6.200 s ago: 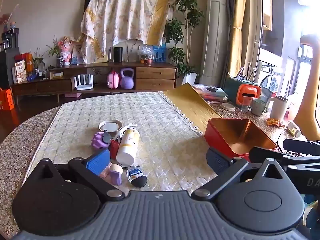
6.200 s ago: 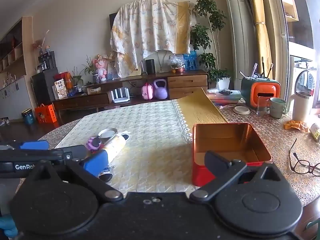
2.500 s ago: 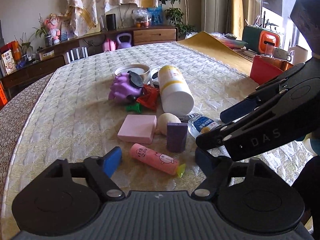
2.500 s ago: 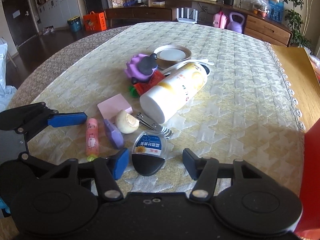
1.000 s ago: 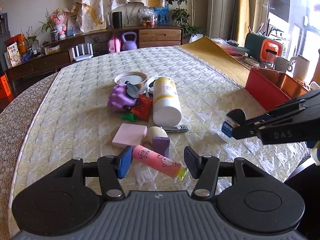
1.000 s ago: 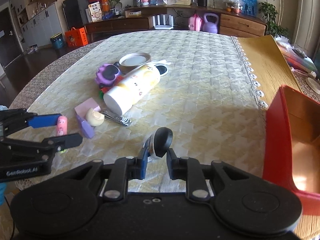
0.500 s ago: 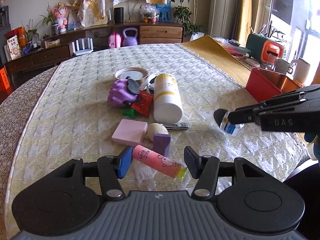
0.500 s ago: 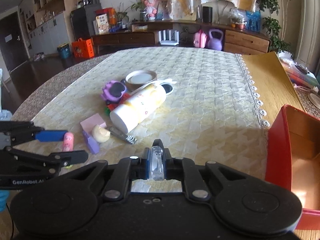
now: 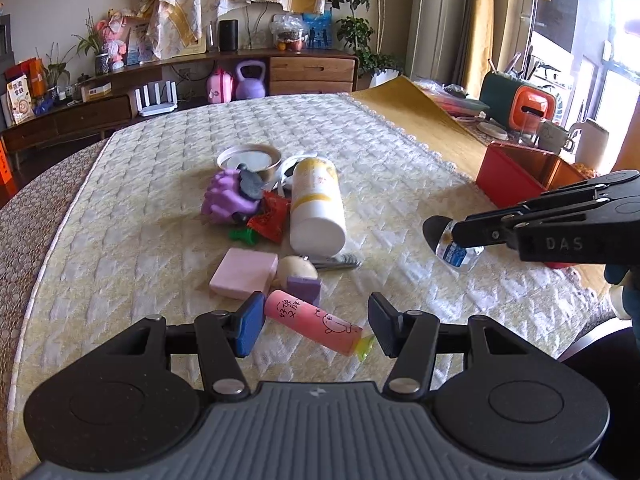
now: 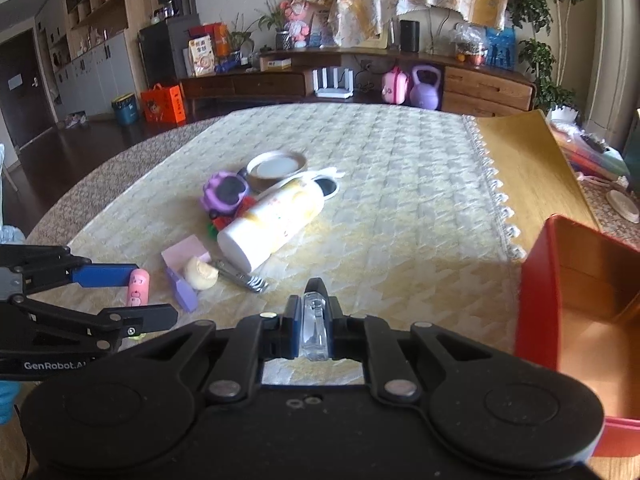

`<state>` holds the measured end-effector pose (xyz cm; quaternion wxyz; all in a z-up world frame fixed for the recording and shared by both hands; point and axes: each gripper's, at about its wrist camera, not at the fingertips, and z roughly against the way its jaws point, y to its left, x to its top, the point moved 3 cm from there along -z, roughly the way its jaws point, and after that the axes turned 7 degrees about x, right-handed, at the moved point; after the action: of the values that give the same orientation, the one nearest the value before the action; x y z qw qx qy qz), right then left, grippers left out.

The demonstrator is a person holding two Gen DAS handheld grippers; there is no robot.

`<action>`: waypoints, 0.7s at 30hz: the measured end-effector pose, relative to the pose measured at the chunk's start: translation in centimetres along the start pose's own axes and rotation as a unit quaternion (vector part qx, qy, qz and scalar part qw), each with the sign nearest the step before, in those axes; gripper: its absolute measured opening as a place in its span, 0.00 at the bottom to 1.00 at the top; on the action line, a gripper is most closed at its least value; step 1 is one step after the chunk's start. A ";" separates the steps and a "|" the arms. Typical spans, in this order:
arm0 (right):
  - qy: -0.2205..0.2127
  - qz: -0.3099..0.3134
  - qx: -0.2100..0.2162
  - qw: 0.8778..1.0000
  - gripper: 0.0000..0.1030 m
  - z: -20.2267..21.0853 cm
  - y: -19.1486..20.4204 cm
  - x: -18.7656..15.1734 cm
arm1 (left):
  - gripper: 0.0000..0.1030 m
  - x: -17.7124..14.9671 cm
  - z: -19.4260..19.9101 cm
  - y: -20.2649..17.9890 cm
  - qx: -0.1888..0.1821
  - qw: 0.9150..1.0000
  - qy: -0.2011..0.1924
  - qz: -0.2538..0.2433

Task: Organize rigid objects
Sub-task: 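Carry the pink tube and clear bottle with both tools over the red tin box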

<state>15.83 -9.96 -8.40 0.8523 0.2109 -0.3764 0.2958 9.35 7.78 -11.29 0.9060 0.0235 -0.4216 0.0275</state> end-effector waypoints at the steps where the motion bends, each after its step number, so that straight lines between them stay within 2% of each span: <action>1: -0.004 -0.003 -0.001 1.000 0.11 0.5 -0.3 0.2 | 0.54 0.3 0.1 -0.2 -0.004 1.000 -0.001 0.000; 7: -0.040 -0.018 -0.024 0.999 0.11 4.5 -2.7 1.8 | 0.55 3.4 0.5 -2.6 -0.029 0.999 -0.021 -0.018; 12: -0.065 -0.040 -0.054 0.996 0.11 7.9 -6.0 2.2 | 0.55 6.9 0.6 -6.0 -0.066 0.997 -0.037 -0.033; 16: -0.070 -0.062 -0.078 0.993 0.11 9.5 -9.1 1.5 | 0.55 9.4 0.1 -9.6 -0.088 0.994 -0.044 -0.054; 21: -0.063 -0.084 -0.096 0.990 0.11 10.0 -12.3 0.0 | 0.55 11.8 -1.7 -14.5 -0.121 0.989 -0.034 -0.076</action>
<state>18.80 -24.89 -3.80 0.8648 0.1775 -0.4371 0.1720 19.26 -6.19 -3.63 0.8866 -0.0539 -0.4497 -0.0934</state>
